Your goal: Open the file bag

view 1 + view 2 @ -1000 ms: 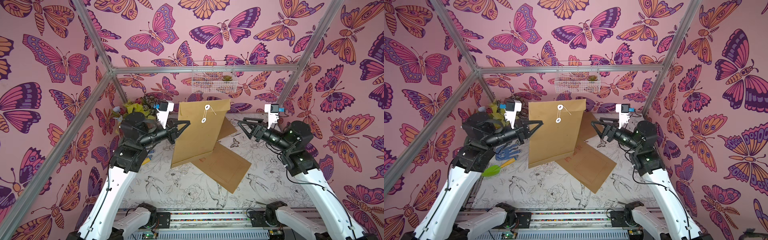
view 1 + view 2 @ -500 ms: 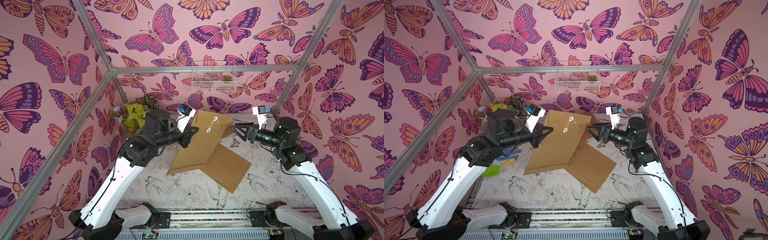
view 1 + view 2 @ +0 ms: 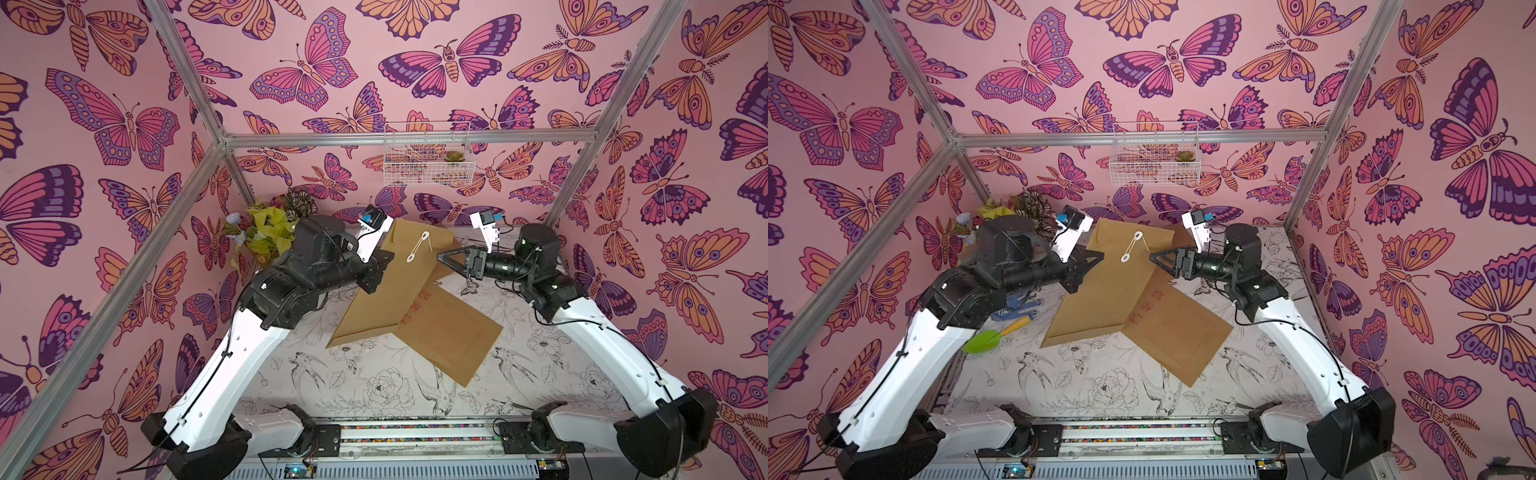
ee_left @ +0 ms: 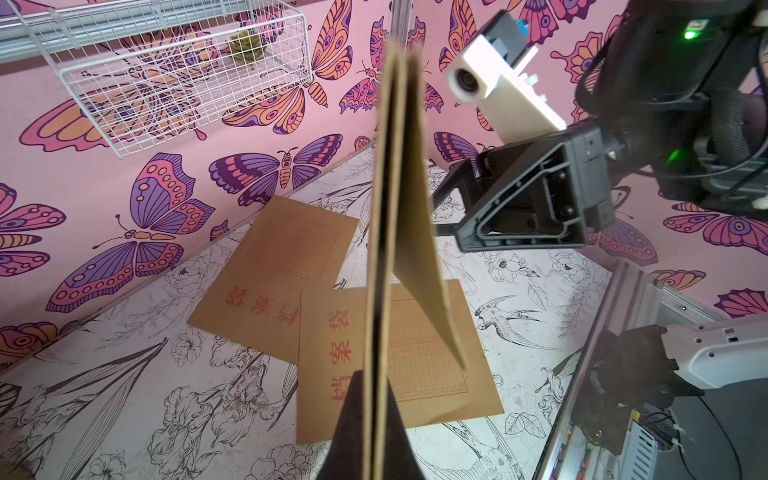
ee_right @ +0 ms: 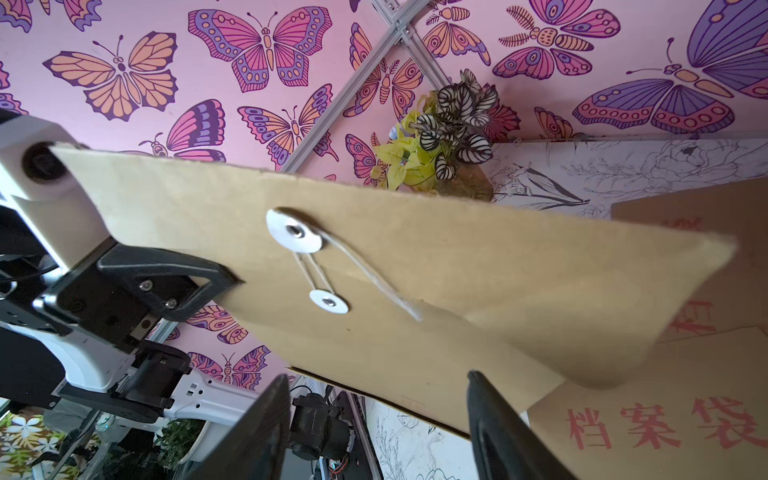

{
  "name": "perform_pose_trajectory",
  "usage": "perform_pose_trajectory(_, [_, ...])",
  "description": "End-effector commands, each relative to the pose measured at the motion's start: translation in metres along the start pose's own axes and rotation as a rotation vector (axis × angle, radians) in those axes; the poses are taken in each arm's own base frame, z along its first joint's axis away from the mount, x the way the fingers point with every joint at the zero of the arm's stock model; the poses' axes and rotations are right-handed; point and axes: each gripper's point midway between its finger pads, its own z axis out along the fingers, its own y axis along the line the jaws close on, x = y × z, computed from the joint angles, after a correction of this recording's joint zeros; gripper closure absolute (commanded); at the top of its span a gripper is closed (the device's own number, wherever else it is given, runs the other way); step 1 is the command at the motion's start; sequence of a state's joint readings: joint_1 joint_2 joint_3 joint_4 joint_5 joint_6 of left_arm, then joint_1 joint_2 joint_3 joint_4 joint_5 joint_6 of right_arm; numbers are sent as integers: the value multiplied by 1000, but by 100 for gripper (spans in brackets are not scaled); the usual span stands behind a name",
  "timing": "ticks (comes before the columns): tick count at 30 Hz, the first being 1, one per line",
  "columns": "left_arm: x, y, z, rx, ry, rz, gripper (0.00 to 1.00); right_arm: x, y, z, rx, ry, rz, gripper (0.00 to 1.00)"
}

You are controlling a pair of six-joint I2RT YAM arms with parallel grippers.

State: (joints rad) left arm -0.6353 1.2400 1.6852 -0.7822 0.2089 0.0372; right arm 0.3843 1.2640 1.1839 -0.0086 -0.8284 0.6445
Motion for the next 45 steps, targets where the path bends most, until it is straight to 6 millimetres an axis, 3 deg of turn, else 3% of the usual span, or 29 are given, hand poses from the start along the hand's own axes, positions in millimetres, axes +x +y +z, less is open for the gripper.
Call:
perform_pose_trajectory(1, [-5,-7,-7,30,-20,12,100,-10,9,4,-33,-5,-8,34])
perform_pose_trajectory(5, [-5,-13,-9,63,-25,14,100,-9,8,12,-64,25,16,36])
perform_pose_trajectory(9, [-5,-20,-11,104,-31,22,100,-11,19,16,-130,34,16,39])
perform_pose_trajectory(18, [-5,-26,-10,142,-31,38,100,-13,27,16,-158,28,-14,56])
perform_pose_trajectory(34, [0,-20,-11,103,-27,41,100,-6,21,13,-107,47,-39,86])
perform_pose_trajectory(39, [3,-19,-8,97,-15,31,100,-1,21,11,-100,55,-36,99])
perform_pose_trajectory(45, [8,-12,-5,62,-9,31,100,4,19,3,-54,56,-82,100])
